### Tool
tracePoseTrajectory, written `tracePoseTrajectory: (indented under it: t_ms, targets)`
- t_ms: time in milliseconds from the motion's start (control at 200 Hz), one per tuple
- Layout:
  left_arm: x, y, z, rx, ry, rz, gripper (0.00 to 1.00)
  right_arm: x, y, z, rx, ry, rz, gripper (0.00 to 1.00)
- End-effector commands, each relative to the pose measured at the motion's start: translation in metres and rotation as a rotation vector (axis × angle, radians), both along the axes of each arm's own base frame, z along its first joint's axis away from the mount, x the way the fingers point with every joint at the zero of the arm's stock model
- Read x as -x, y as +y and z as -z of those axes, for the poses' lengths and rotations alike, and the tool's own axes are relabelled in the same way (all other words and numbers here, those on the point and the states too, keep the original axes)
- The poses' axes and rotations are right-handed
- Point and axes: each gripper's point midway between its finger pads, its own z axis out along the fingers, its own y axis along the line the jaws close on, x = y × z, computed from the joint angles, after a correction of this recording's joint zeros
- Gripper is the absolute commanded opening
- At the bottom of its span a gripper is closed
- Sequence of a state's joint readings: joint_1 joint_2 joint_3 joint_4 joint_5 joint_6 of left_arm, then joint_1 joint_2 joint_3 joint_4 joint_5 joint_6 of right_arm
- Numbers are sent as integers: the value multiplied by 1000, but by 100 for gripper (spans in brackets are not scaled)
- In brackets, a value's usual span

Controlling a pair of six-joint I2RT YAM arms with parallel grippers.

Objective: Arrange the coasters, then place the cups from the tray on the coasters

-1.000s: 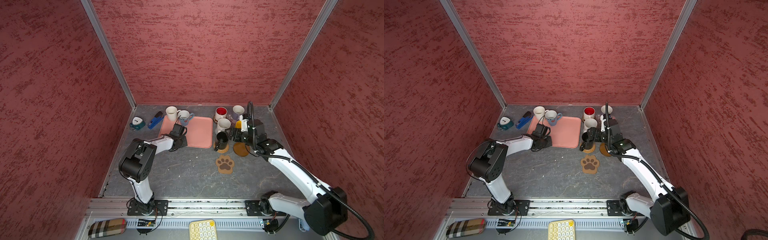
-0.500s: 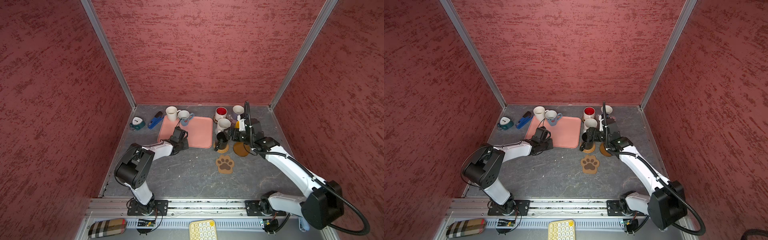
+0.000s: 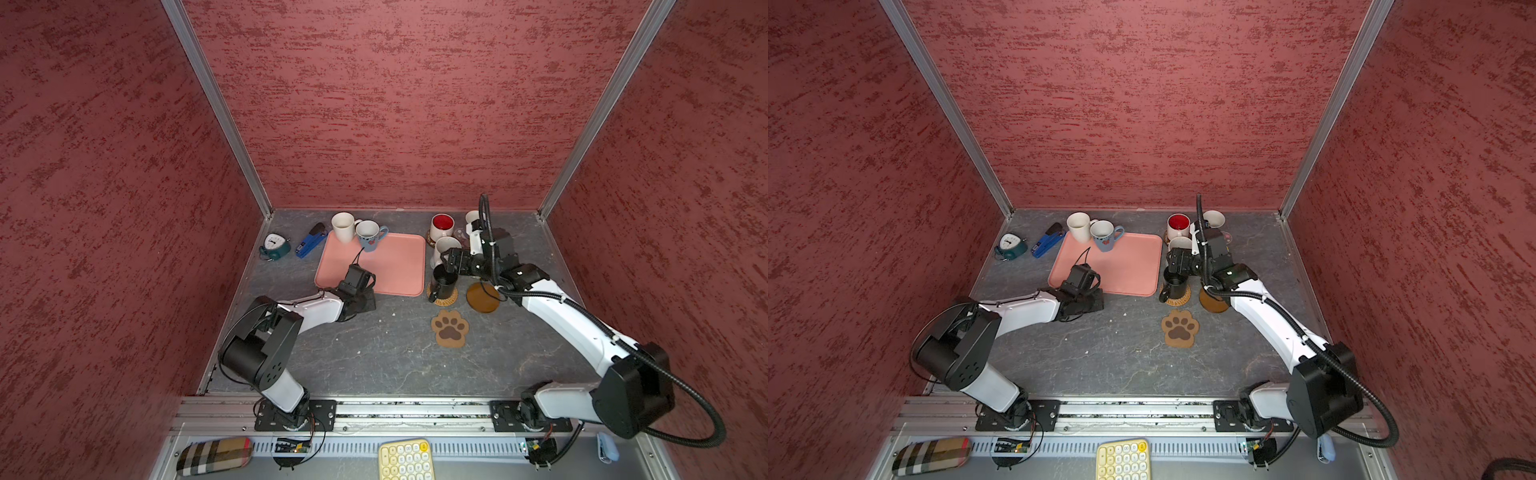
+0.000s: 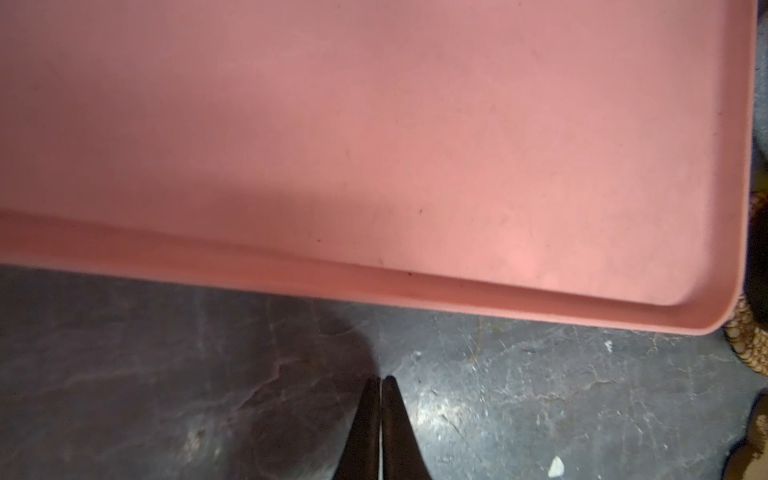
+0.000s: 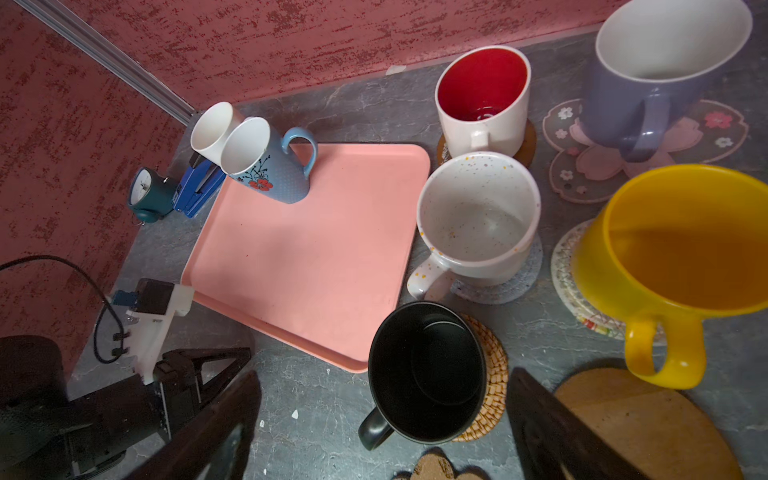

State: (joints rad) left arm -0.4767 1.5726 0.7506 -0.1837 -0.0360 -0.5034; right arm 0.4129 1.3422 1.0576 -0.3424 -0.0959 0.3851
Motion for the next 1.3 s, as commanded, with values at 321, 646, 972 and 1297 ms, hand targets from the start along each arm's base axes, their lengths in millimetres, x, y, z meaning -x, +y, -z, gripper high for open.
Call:
tracePoseTrajectory:
  t_ms: [321,646,972,1297]
  targets:
    - [-52,92,-96,5,-149,-132,45,-8,14,-12,-3,-51,-51,93]
    - [-118,152,-105,17,-196,-197,43,4,17,-4,-27,-72,-96,93]
    - [-156,168,-67,-73,-71,-89,43,19,12,6,-24,-78,-113,95]
    - [-161,175,-26,-99,3,-31,39,26,9,2,-14,-102,-120,95]
